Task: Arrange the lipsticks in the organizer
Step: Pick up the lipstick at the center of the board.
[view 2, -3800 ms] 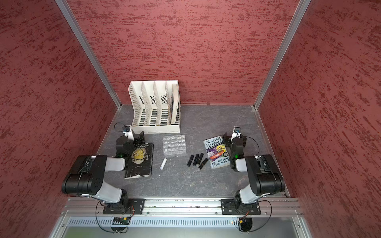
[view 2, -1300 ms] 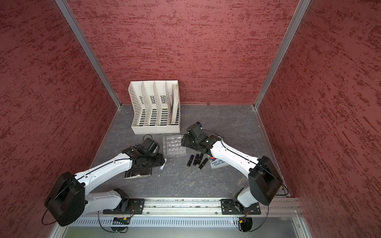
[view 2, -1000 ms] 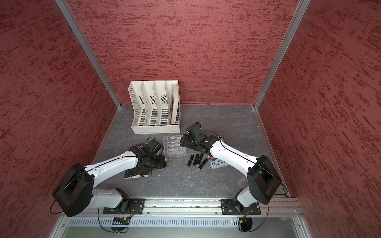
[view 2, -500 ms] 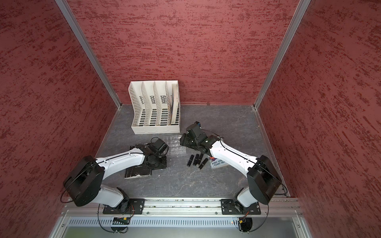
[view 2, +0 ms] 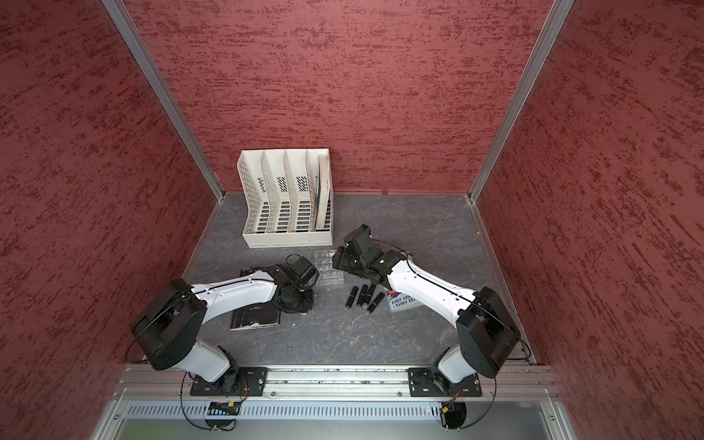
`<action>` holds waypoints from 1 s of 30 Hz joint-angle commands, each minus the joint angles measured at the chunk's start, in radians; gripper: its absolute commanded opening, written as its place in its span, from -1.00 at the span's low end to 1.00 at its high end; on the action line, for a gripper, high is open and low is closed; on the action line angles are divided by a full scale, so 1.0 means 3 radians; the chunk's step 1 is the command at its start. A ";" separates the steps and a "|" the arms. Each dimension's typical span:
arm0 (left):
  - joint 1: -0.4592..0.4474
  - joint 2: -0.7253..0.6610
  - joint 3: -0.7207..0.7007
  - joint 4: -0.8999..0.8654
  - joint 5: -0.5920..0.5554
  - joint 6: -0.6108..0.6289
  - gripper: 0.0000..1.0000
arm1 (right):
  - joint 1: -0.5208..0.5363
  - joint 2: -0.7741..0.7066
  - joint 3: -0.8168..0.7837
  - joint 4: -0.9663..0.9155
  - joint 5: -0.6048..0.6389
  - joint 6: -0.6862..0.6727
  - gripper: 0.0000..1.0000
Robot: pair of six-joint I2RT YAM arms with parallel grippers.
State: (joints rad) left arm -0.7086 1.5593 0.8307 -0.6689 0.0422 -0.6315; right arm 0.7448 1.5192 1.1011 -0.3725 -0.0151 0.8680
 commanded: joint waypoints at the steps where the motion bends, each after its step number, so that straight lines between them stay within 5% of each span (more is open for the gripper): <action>1: -0.0077 -0.0068 0.0078 -0.0108 -0.0077 0.0024 -0.66 | 0.0021 0.0064 0.0018 -0.0079 0.0019 -0.0018 0.55; 5: -0.0108 -0.0446 0.0108 -0.0058 -0.0099 0.0163 -0.65 | -0.0059 0.0134 0.0201 -0.0482 -0.0282 -0.0443 0.63; 8: -0.0121 -0.0921 -0.0073 0.0514 -0.0033 0.0422 -0.66 | -0.0159 0.0210 0.0525 -0.0953 -0.0752 -0.0914 0.65; 13: -0.0060 -0.1275 -0.0245 0.1309 0.0103 0.0754 -0.68 | -0.0182 0.0157 0.0629 -0.0772 -0.1706 -0.0800 0.55; 20: -0.0057 -0.1286 -0.0356 0.1850 0.0372 0.0770 -0.71 | -0.0181 0.0194 0.0722 -0.0615 -0.1689 -0.0610 0.02; 30: -0.0100 -0.1250 -0.0364 0.1934 0.0476 0.0818 -0.71 | -0.0192 0.0235 0.0776 -0.0614 -0.1546 -0.0549 -0.17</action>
State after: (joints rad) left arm -0.7353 1.1767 0.7200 -0.1219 0.1642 -0.4088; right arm 0.6907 1.5818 1.2896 -0.5701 -0.4923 0.6987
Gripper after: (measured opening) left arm 0.231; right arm 0.421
